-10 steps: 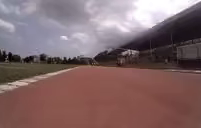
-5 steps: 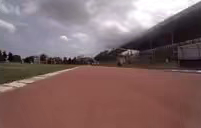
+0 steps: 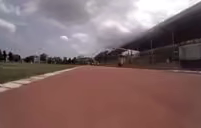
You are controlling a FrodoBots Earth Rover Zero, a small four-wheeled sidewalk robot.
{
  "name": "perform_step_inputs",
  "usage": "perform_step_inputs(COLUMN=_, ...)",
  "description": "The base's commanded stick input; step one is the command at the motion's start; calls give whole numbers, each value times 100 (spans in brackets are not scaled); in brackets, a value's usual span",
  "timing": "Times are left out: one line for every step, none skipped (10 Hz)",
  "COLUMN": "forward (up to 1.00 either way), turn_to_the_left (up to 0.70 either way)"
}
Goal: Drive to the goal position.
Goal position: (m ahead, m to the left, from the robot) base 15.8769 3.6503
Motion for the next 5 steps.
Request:
perform_step_inputs(forward=45, turn_to_the_left=0)
perform_step_inputs(forward=45, turn_to_the_left=0)
perform_step_inputs(forward=45, turn_to_the_left=0)
perform_step_inputs(forward=45, turn_to_the_left=0)
perform_step_inputs(forward=45, turn_to_the_left=0)
